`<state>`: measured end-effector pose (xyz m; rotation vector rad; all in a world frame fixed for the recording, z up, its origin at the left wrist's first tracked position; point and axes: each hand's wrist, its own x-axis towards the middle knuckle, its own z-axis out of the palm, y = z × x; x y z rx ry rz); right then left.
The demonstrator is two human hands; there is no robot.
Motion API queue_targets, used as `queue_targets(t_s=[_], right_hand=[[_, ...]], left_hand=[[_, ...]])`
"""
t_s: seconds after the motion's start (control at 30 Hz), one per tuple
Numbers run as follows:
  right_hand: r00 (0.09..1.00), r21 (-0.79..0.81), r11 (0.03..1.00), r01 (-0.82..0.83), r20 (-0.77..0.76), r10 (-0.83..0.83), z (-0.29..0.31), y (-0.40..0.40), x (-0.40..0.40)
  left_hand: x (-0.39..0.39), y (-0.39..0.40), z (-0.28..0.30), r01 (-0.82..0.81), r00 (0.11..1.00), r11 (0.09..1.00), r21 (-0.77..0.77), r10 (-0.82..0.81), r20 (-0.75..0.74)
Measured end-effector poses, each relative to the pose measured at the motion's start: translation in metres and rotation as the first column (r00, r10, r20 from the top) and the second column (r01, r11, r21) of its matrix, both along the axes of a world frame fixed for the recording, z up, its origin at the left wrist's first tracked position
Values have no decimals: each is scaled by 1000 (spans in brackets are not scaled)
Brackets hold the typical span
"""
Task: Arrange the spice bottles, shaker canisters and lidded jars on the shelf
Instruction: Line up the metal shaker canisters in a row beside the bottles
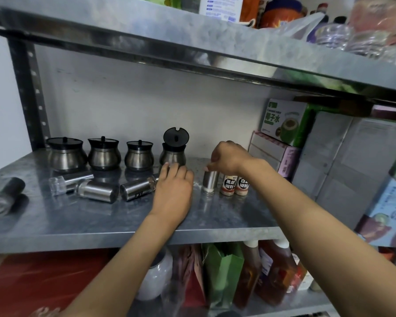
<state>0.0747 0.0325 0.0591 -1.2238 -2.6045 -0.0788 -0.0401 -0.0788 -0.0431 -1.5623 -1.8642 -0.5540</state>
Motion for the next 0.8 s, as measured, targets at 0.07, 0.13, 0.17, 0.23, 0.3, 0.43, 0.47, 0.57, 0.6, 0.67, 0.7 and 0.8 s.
queue_targets(t_s=[0.07,0.13,0.17,0.23,0.3,0.43,0.47,0.57,0.6,0.67,0.7,0.8], right_hand=[[1000,-63,998,-13,5,13,3,-1,-1],[1000,-92,996,-21,20,23,6,-2,-1],[999,-99,995,-25,19,27,7,-3,-1],[999,-113,993,-37,14,39,8,-5,0],[999,-139,989,-46,1,47,7,-5,0],[998,-111,994,-21,-57,14,1,-3,-1],[999,-57,998,-5,-41,3,-1,-3,-1],[999,29,999,27,20,-28,-2,-5,2],[999,18,999,29,20,-30,-1,-4,3],[1000,-5,1000,21,12,-21,0,-2,2],[1000,-16,1000,17,14,-17,2,-2,2],[1000,-55,998,15,17,-14,5,-4,4]], left_hand=[[-1,1,0,3,1000,1000,1,-3,0],[0,0,0,9,1000,1000,7,-9,-5],[0,0,0,12,1000,1000,10,-12,-9],[0,-1,1,15,1000,1000,18,-15,-14],[0,-1,1,17,1000,1000,24,-17,-16],[0,1,-1,26,999,999,26,-25,-23],[0,1,-2,29,999,999,22,-28,-30],[-1,2,-2,31,999,999,18,-30,-32],[-1,2,-3,27,999,999,17,-27,-25],[-2,1,-3,21,1000,1000,19,-21,-16],[-1,2,-3,22,1000,1000,20,-21,-15],[-2,2,-4,25,999,999,24,-25,-21]])
